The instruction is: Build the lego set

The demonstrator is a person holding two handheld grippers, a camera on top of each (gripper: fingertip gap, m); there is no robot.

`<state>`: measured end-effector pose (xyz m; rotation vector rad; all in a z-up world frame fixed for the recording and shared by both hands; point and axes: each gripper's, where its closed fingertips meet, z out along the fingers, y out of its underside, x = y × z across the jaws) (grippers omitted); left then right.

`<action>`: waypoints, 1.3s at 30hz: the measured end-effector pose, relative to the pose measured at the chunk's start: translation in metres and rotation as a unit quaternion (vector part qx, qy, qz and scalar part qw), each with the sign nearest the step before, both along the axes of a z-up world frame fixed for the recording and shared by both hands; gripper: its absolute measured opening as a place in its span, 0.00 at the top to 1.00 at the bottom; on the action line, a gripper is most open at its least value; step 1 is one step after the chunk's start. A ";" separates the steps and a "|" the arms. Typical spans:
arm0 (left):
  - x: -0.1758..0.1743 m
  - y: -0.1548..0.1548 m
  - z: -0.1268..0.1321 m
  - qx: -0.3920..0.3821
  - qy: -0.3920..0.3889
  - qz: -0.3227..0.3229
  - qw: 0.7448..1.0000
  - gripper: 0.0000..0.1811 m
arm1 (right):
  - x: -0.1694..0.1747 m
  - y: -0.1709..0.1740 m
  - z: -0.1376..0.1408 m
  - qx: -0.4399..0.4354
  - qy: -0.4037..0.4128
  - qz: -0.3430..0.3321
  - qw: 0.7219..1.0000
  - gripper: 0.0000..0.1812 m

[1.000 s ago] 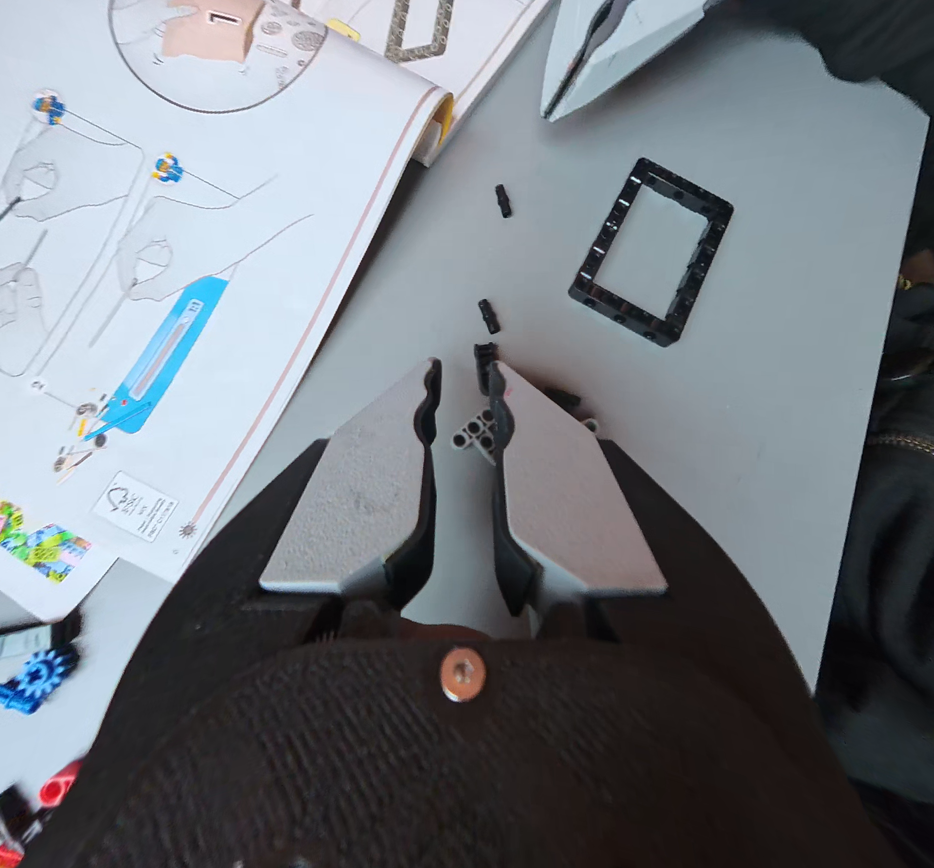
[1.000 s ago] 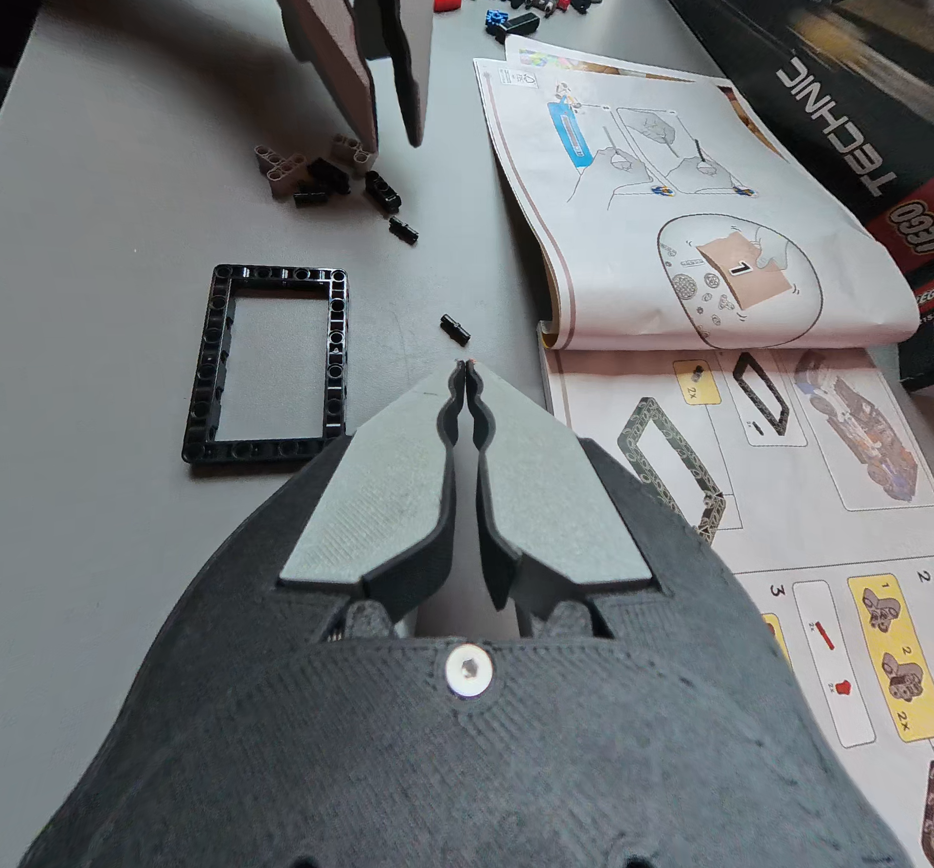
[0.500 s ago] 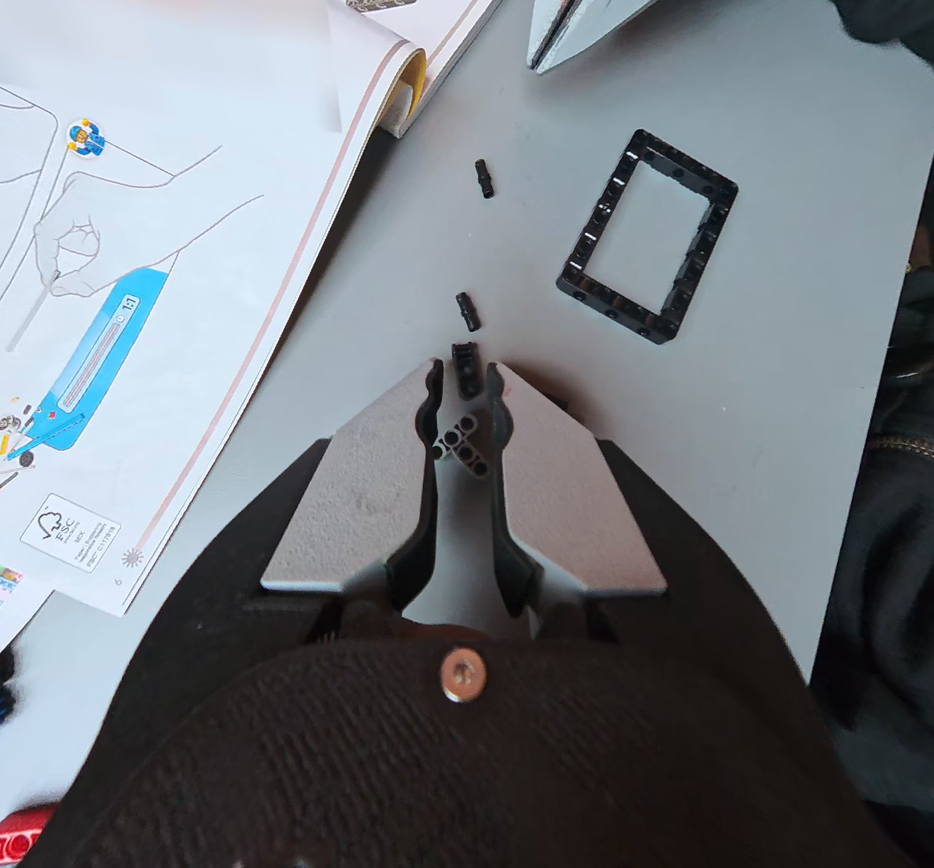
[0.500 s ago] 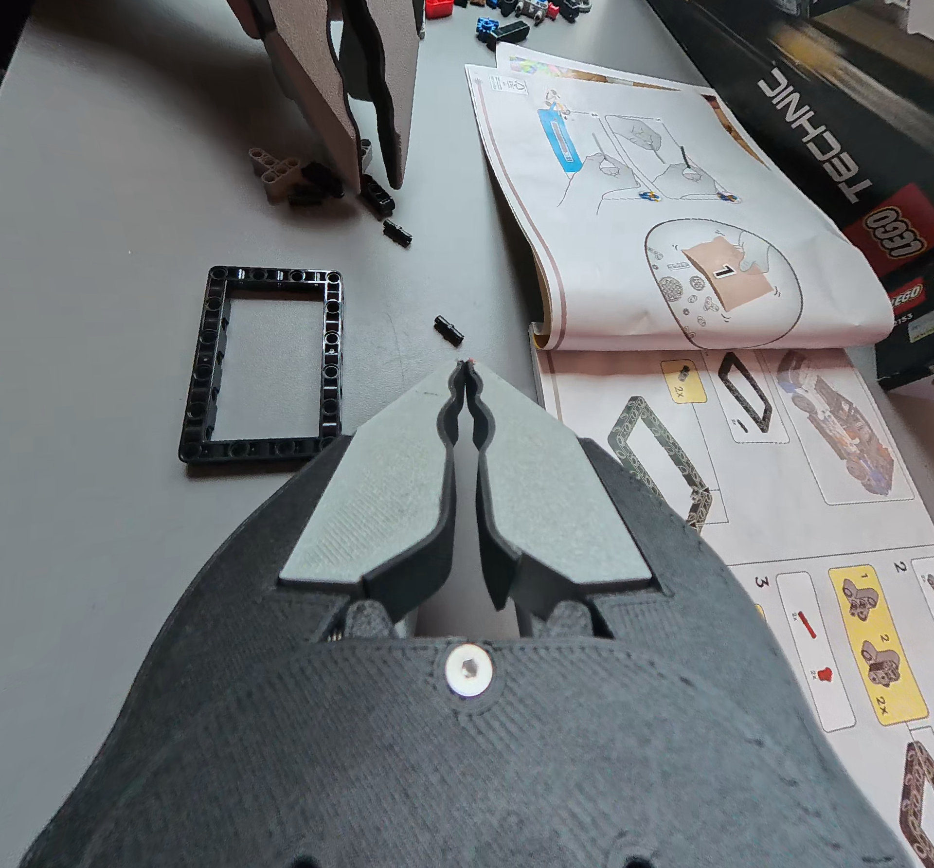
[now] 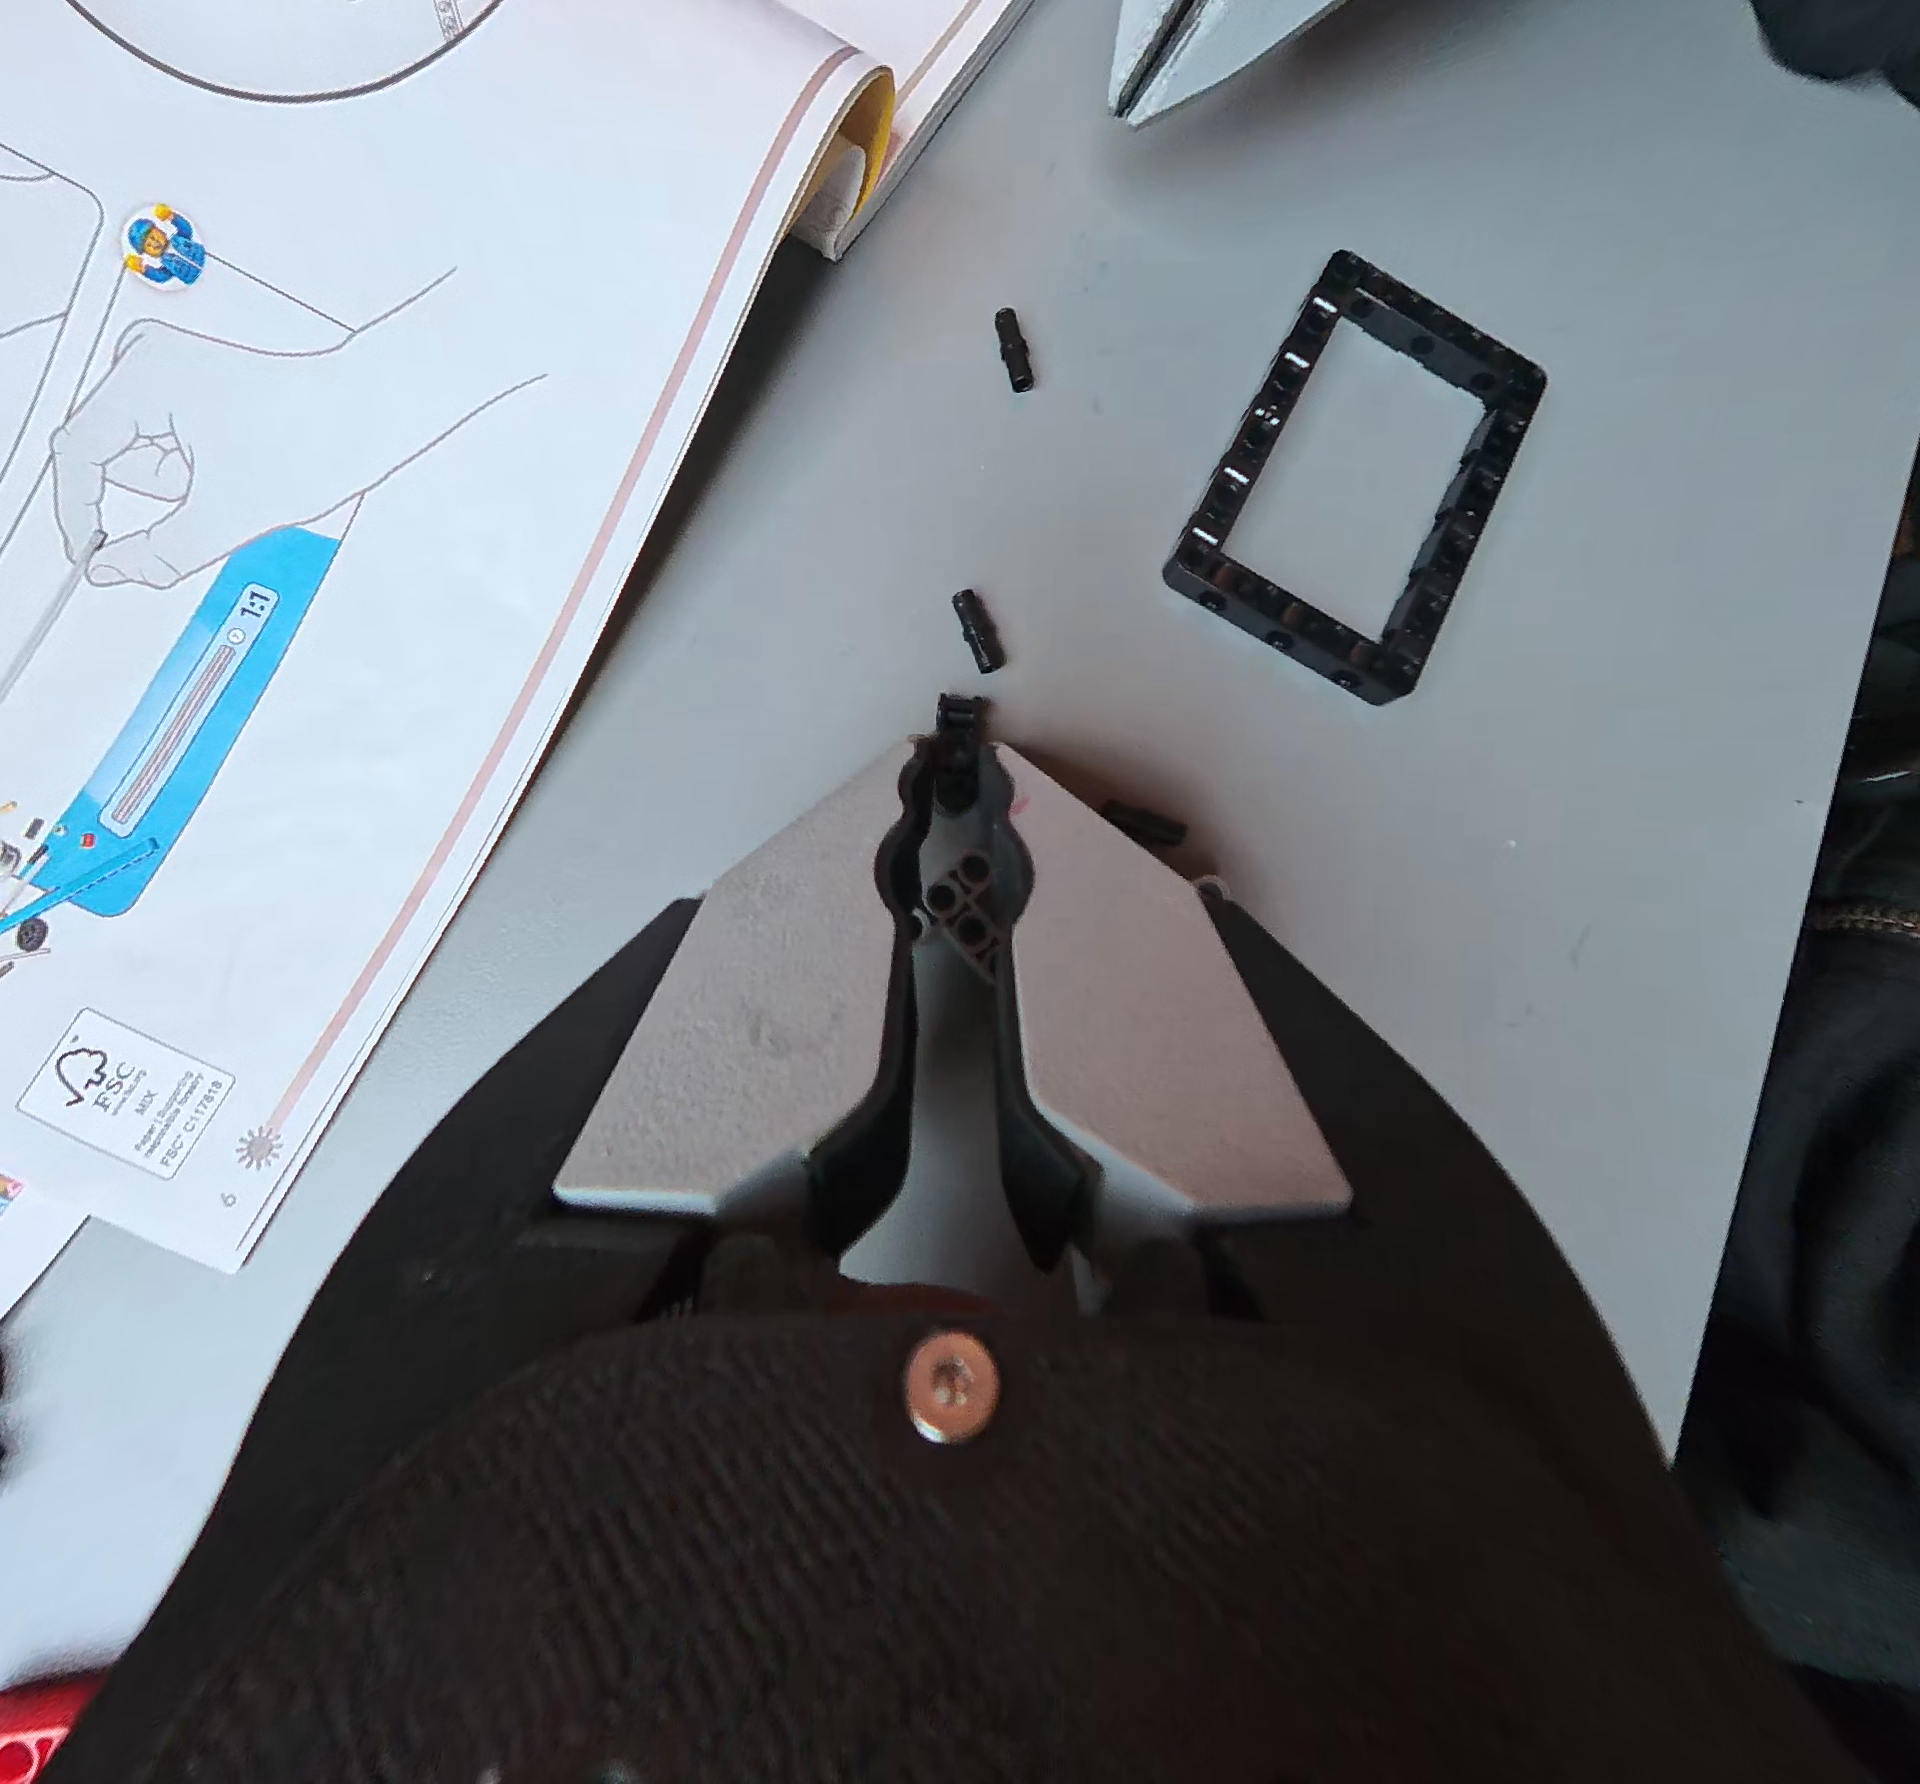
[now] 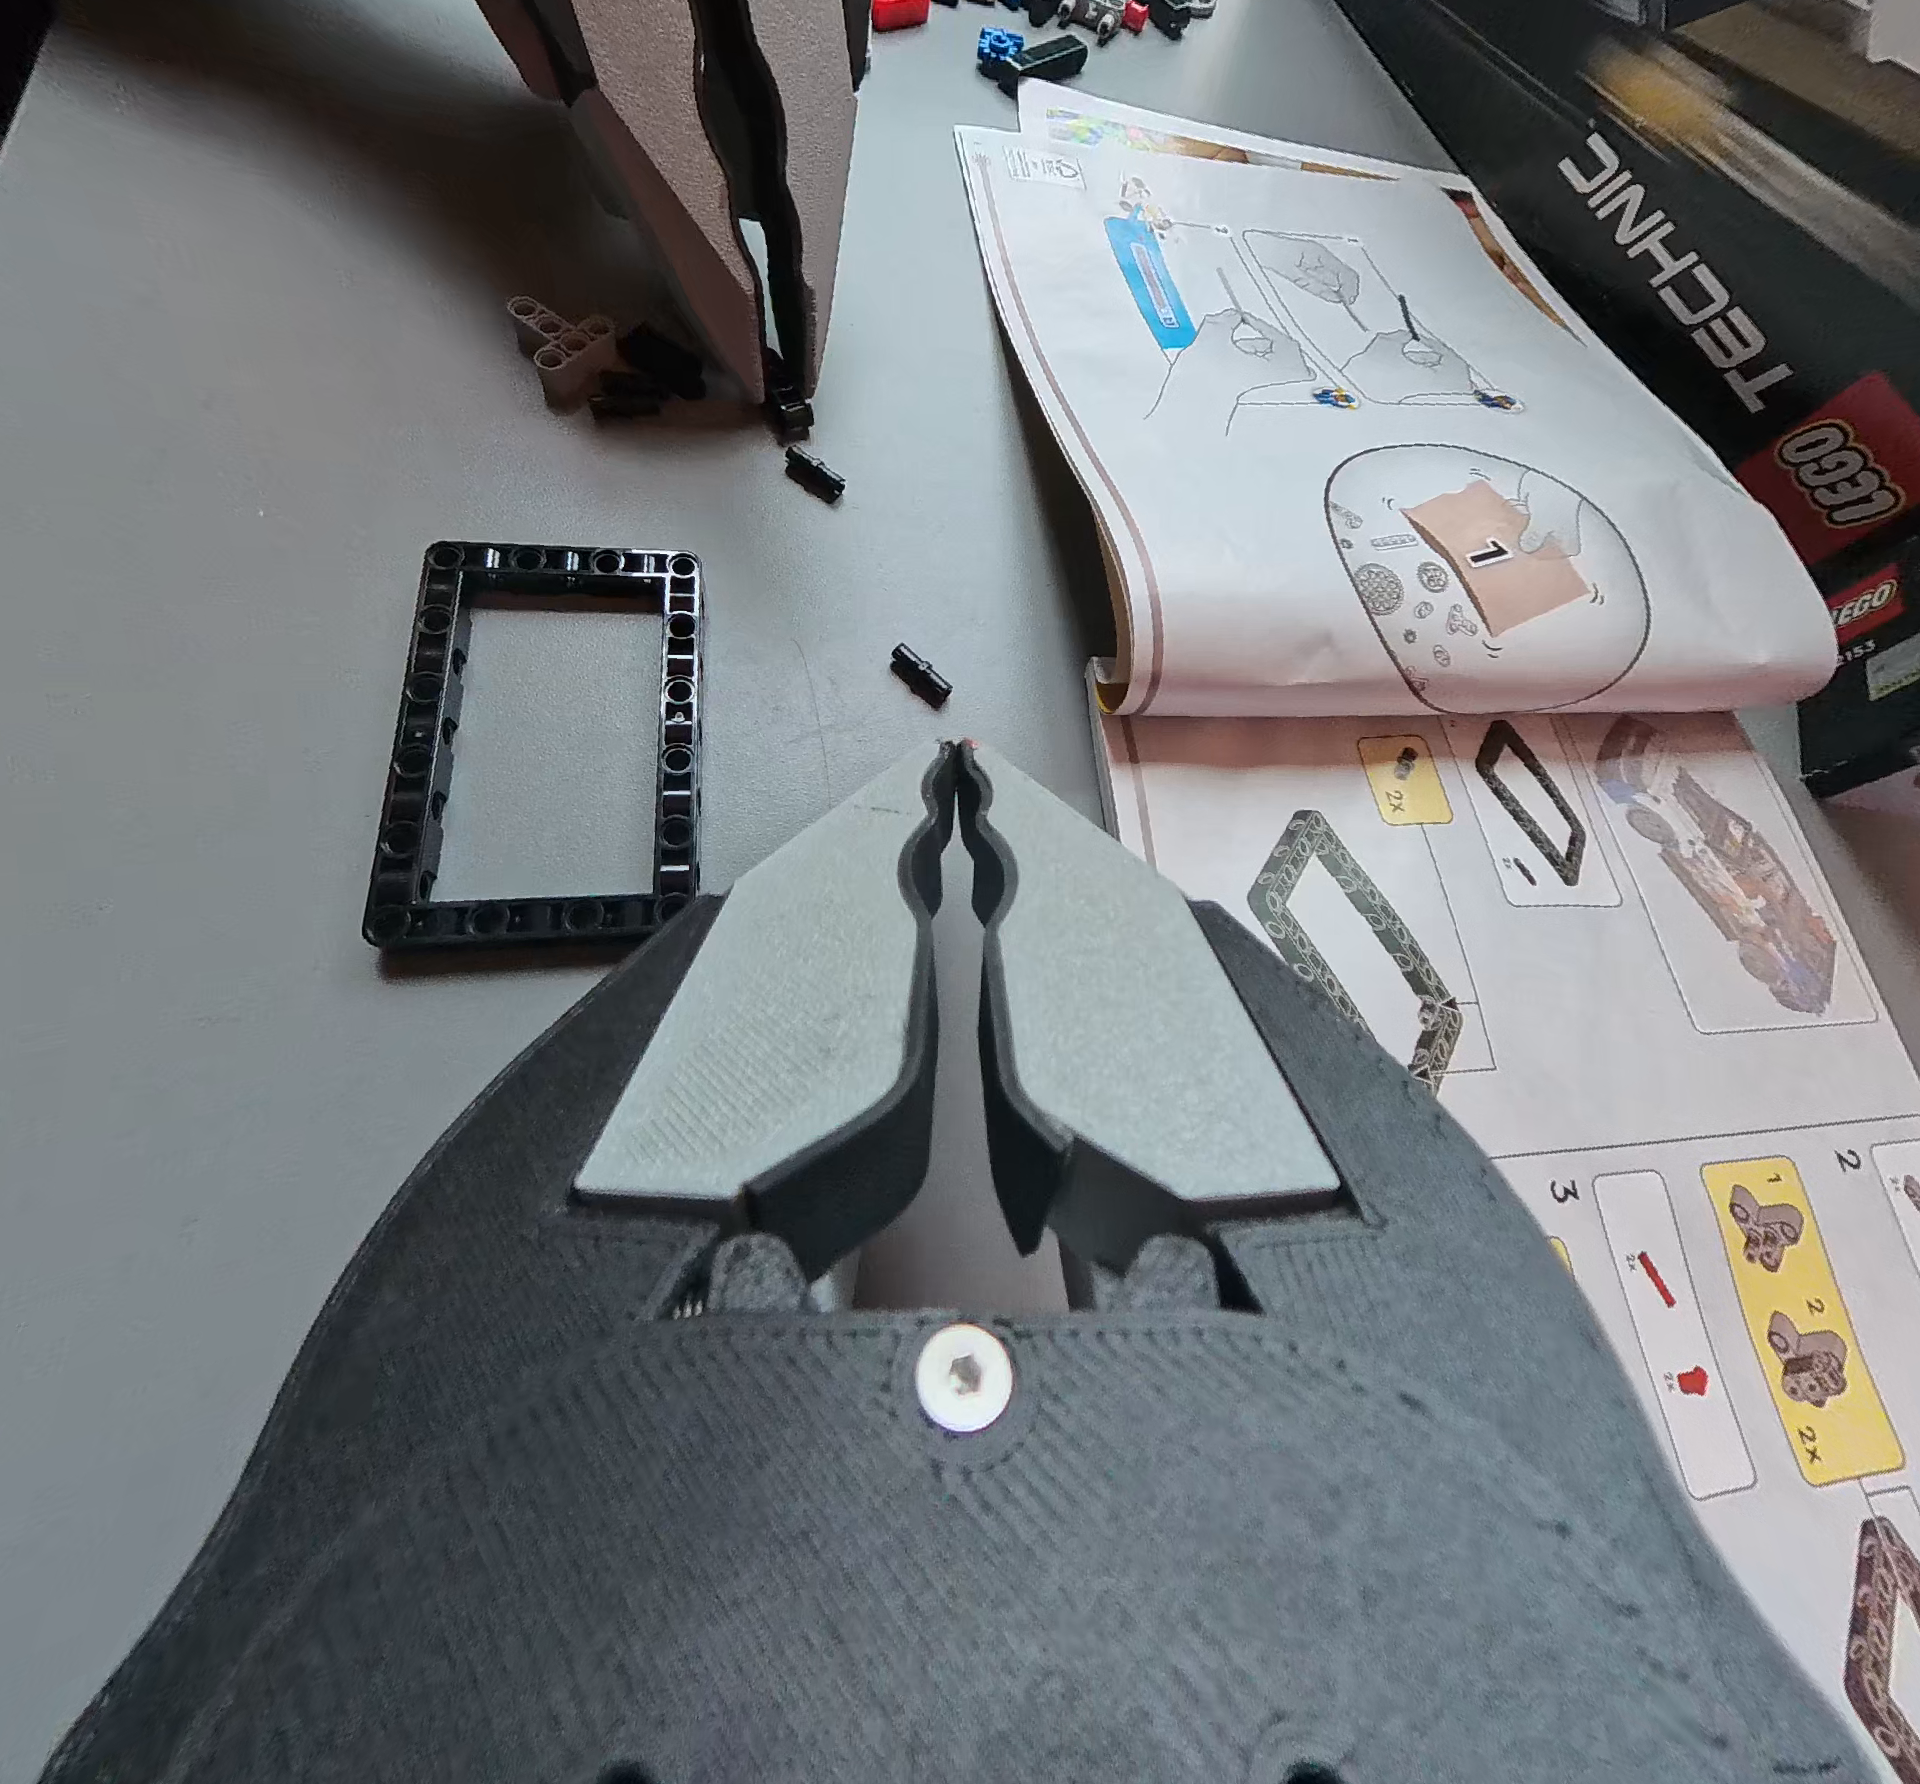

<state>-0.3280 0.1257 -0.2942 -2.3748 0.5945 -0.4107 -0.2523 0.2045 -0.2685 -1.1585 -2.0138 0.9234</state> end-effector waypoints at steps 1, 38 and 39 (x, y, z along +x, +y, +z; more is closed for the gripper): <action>0.000 0.000 0.000 0.000 0.000 -0.001 1.000 0.97 | 0.000 0.000 0.000 0.000 0.000 0.000 1.000 1.00; 0.017 0.020 0.044 0.256 0.068 -0.047 0.963 0.97 | 0.007 -0.014 0.001 -0.012 0.003 0.035 0.999 1.00; 0.017 0.020 0.045 0.258 0.068 -0.047 0.963 0.97 | 0.007 -0.015 0.000 -0.011 0.002 0.036 0.999 1.00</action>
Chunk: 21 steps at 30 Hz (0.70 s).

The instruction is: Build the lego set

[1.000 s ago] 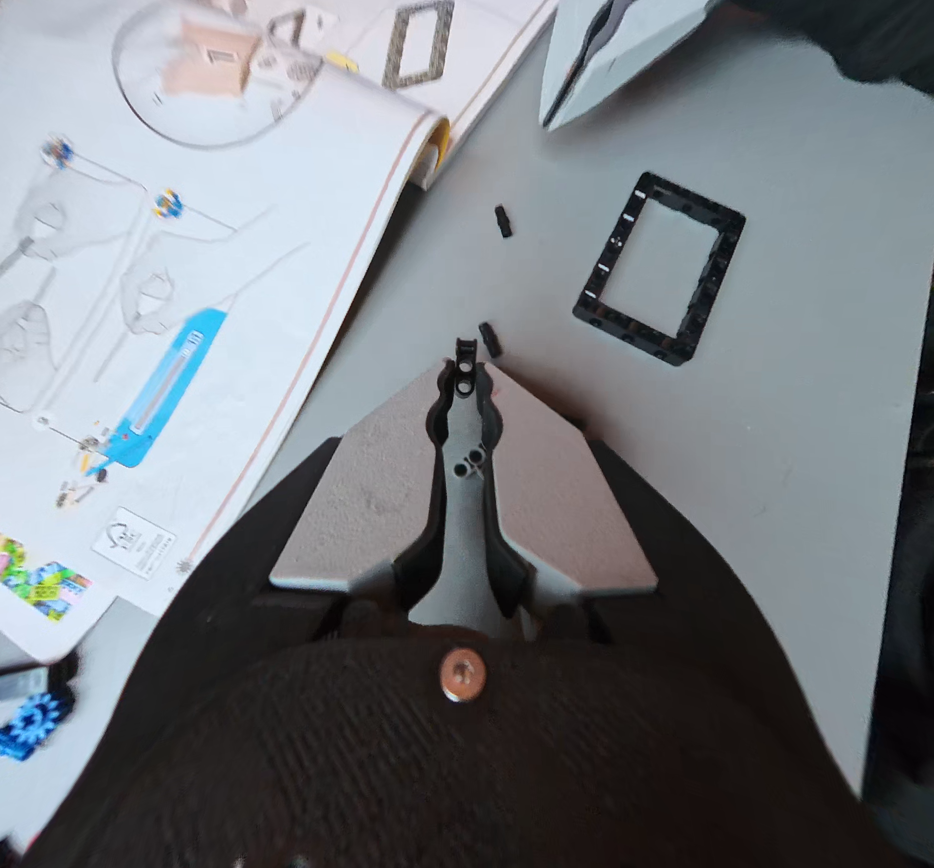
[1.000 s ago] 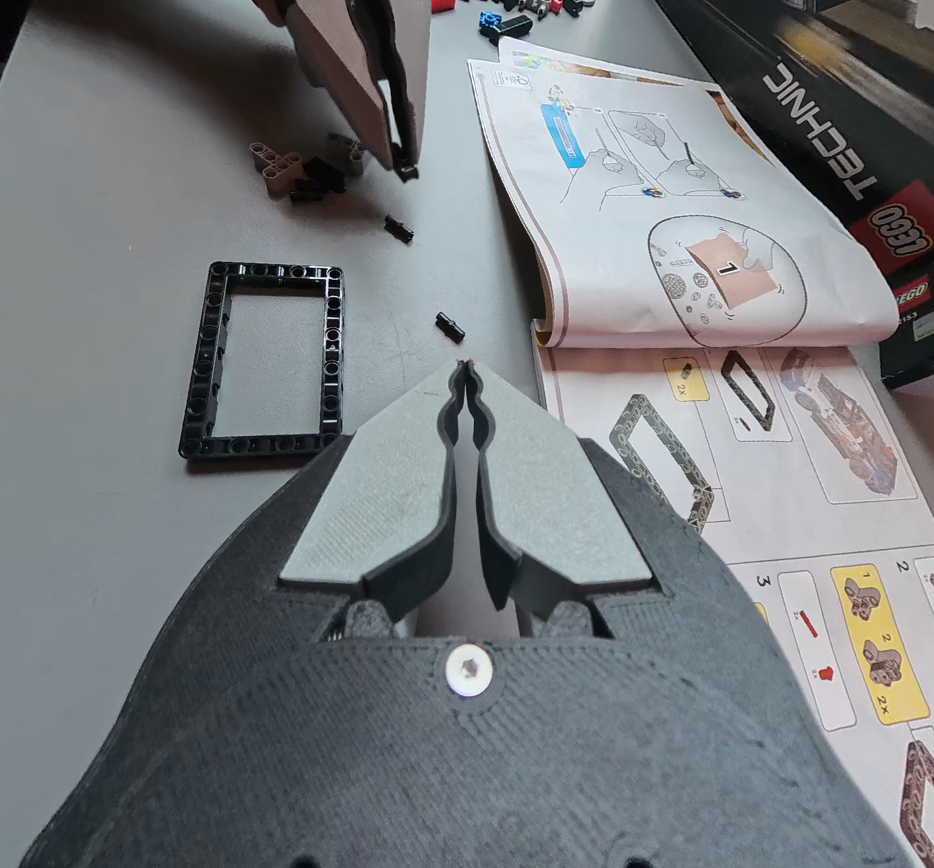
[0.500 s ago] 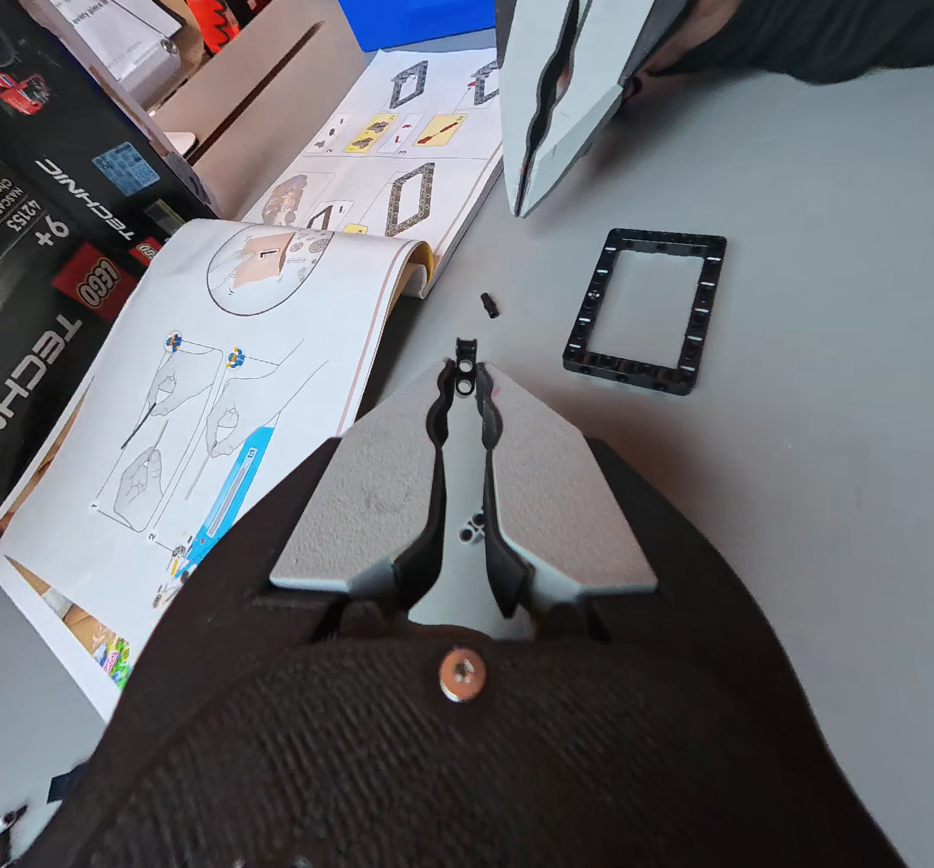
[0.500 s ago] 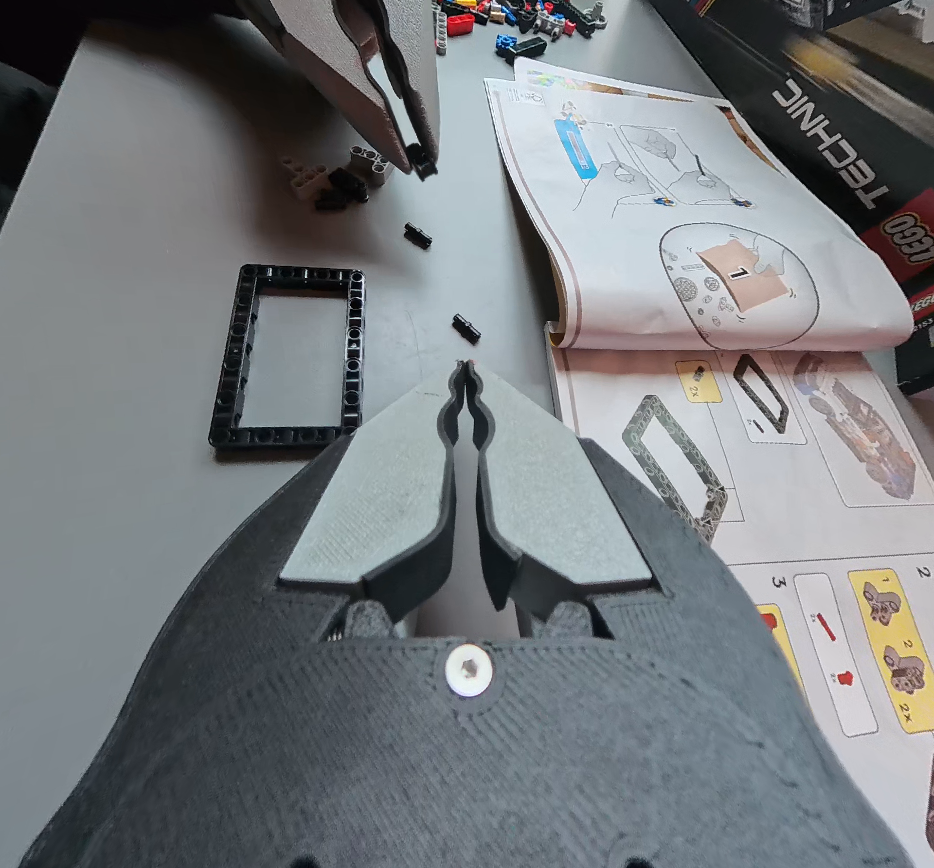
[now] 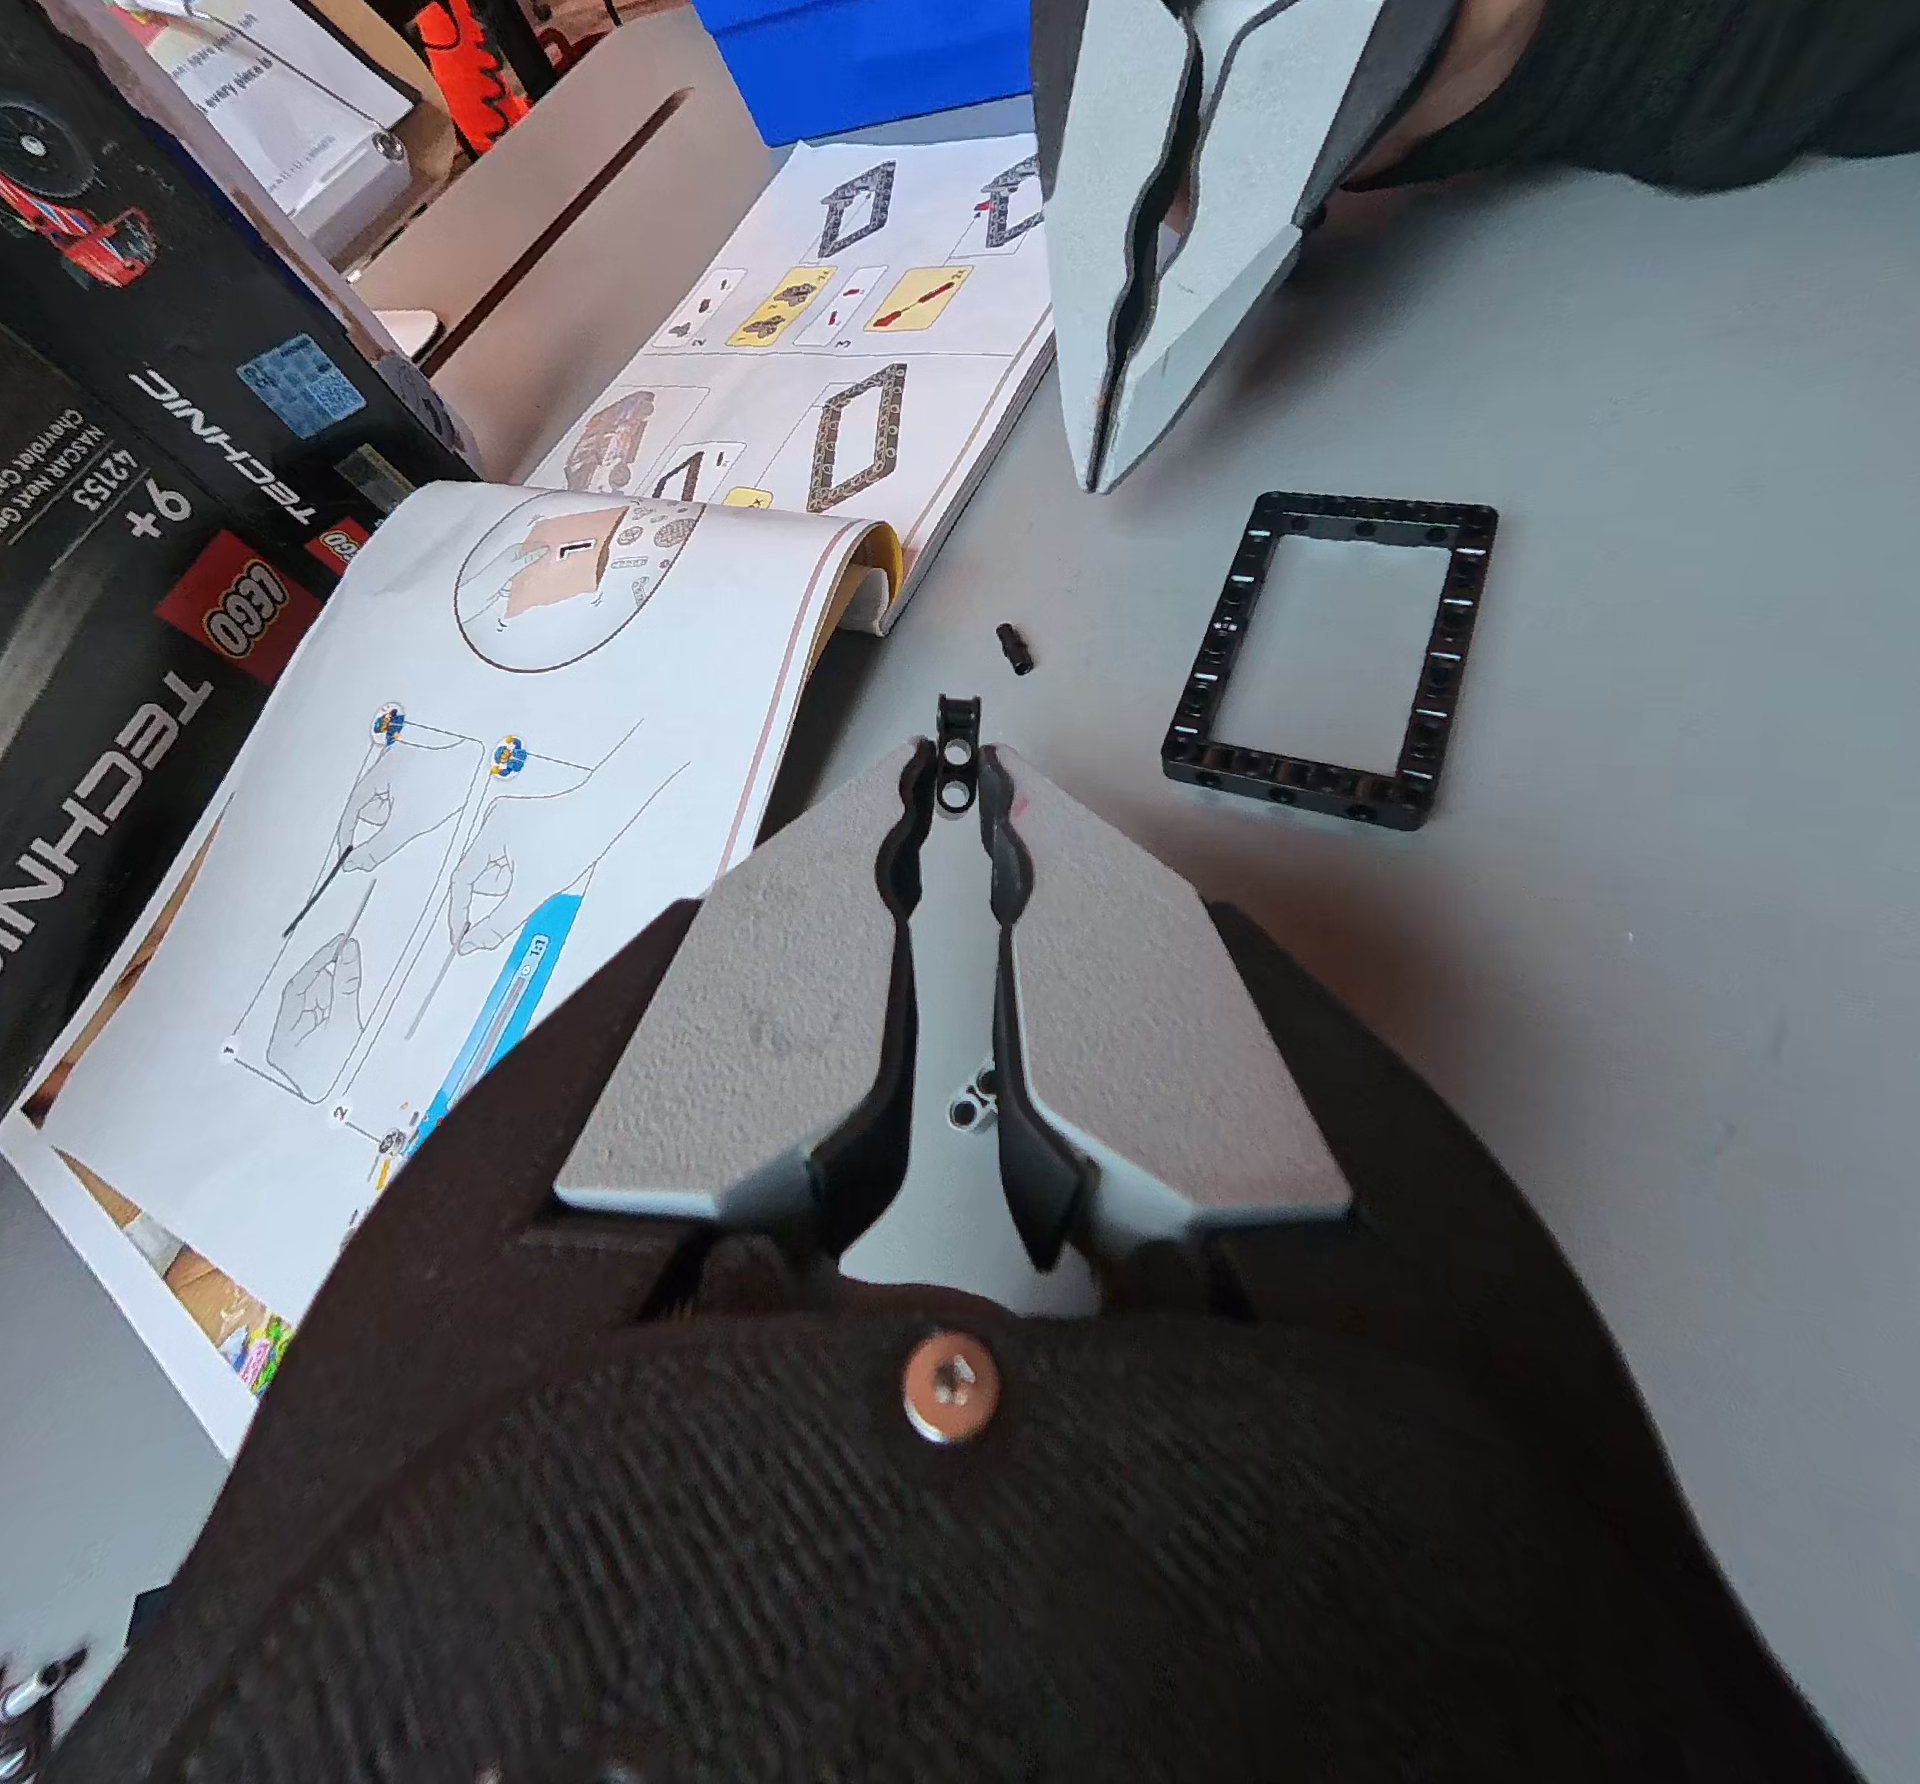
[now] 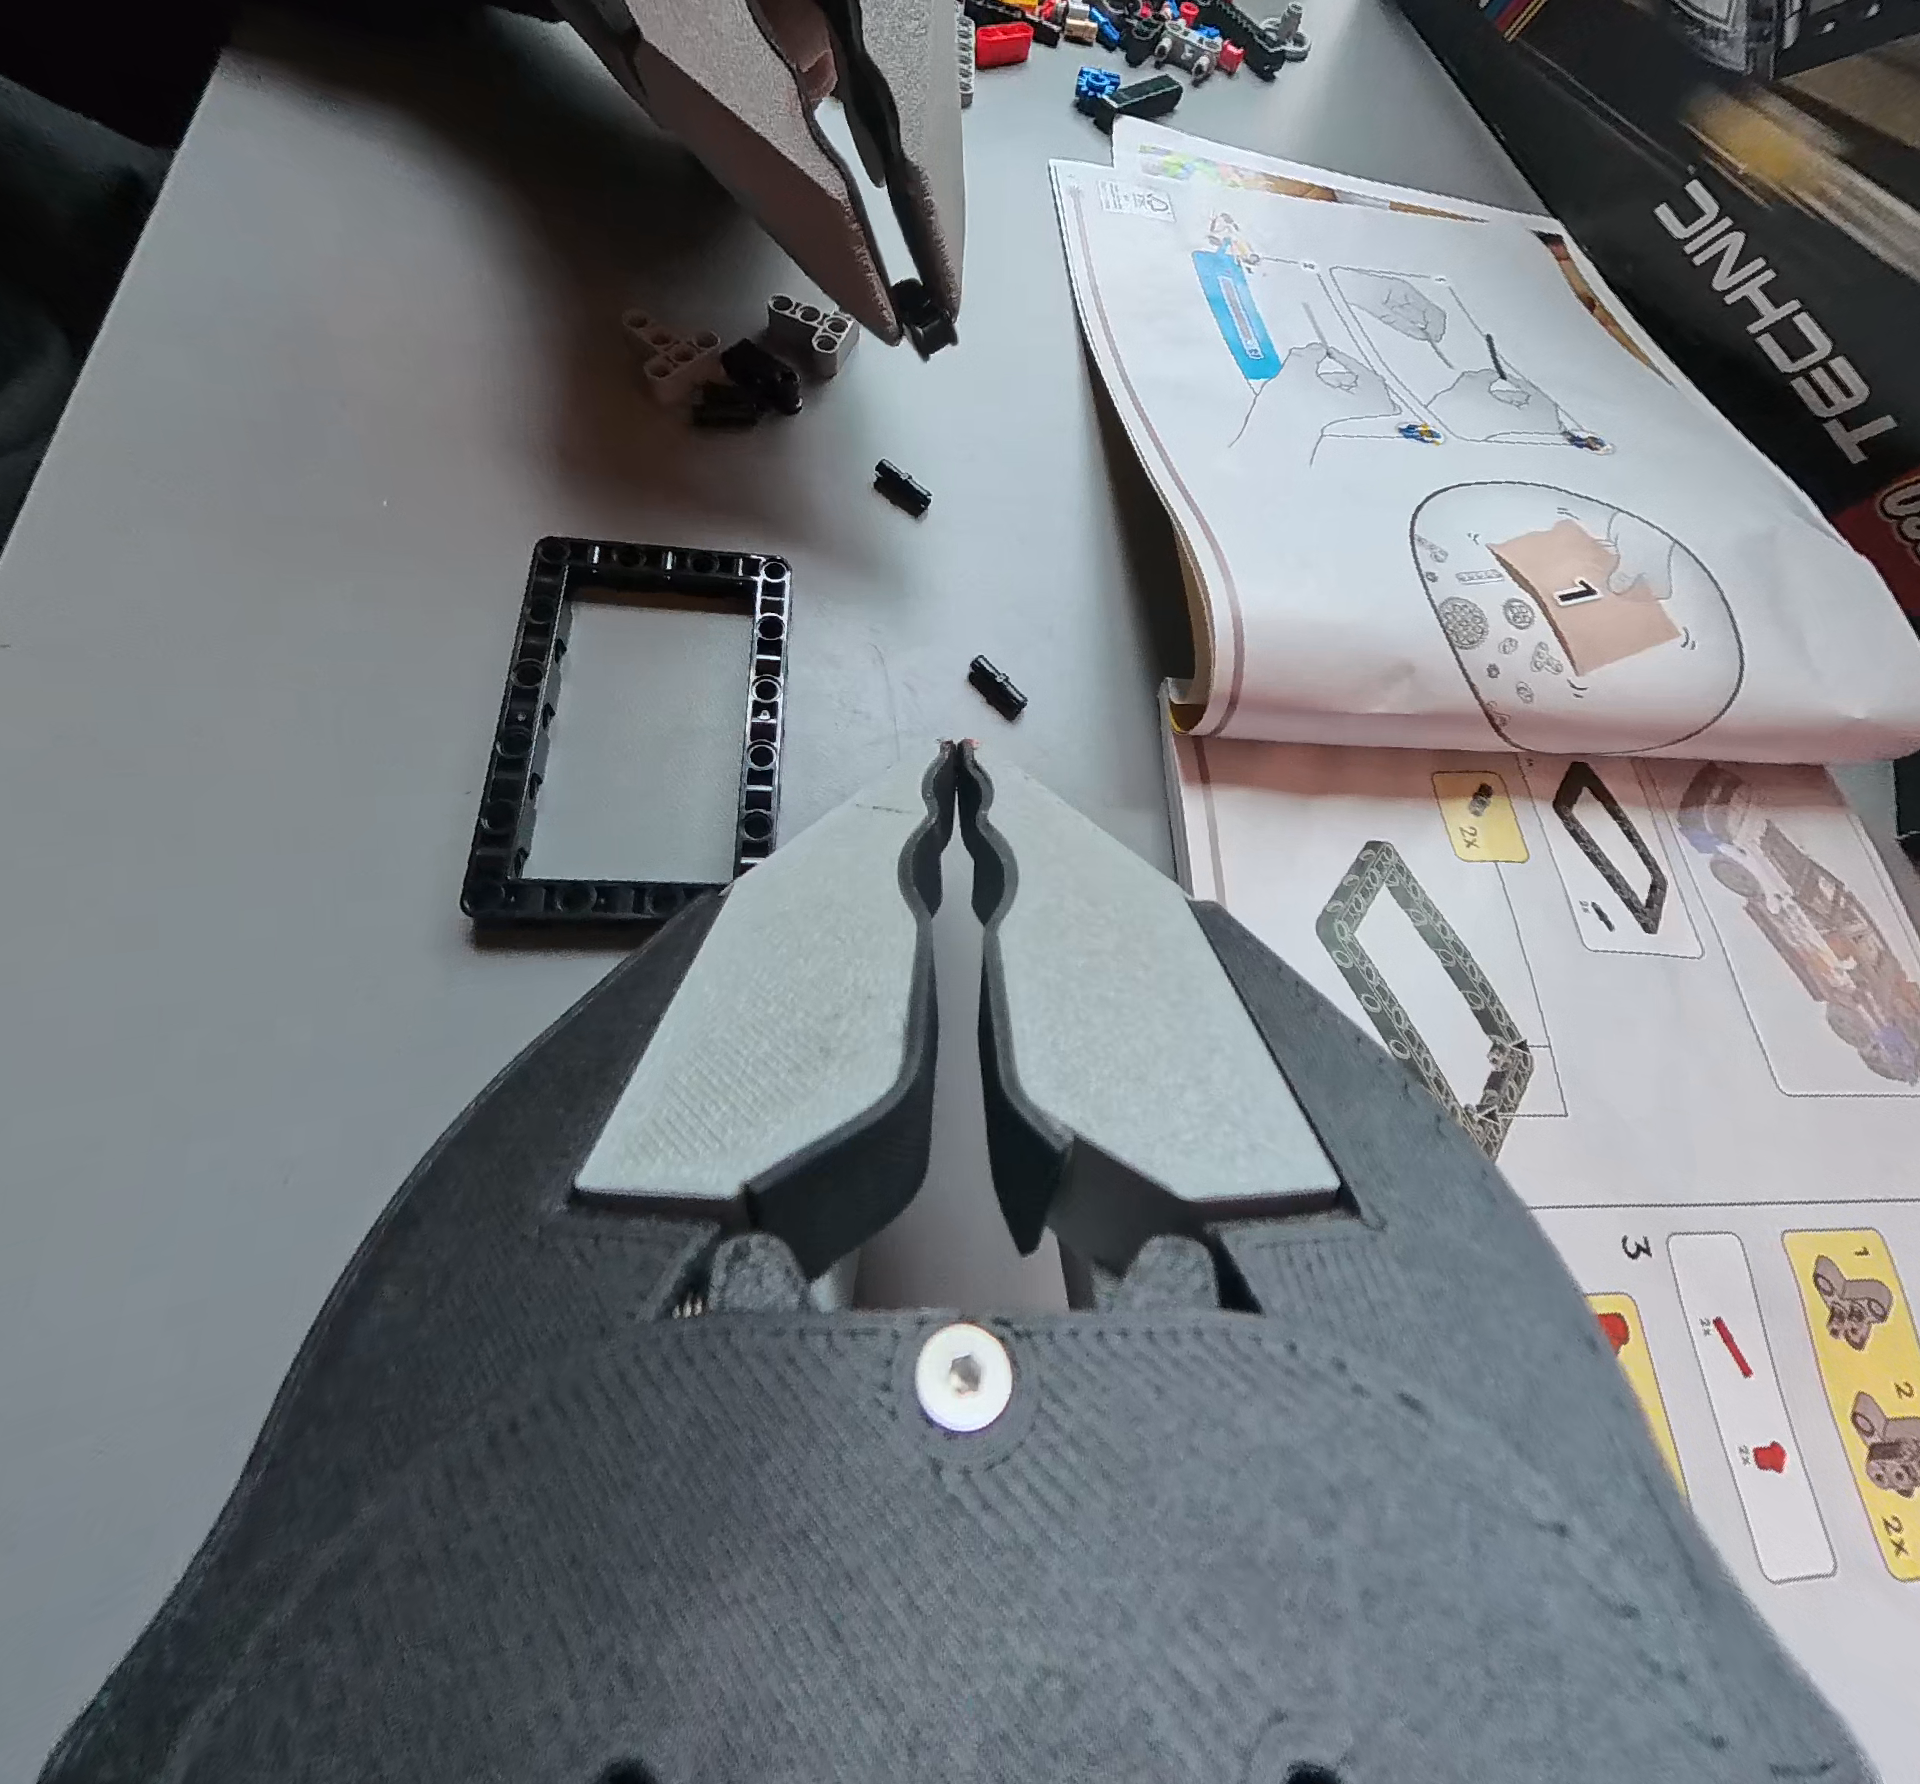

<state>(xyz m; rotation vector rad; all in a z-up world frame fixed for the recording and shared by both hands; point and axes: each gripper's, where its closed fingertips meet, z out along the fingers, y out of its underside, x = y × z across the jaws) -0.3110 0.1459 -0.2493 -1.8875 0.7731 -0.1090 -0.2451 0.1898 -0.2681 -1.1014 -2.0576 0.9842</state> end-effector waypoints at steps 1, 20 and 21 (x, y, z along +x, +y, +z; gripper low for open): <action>0.000 0.000 0.000 0.001 0.000 0.000 1.000 0.97 | 0.000 -0.001 0.000 0.001 0.000 0.001 1.000 1.00; -0.007 0.003 -0.001 0.006 0.005 0.018 1.000 0.97 | 0.003 -0.016 0.002 0.003 0.002 0.030 1.000 1.00; -0.008 0.004 -0.002 0.002 0.006 0.021 1.000 0.97 | 0.003 -0.016 0.002 0.003 0.001 0.030 1.000 1.00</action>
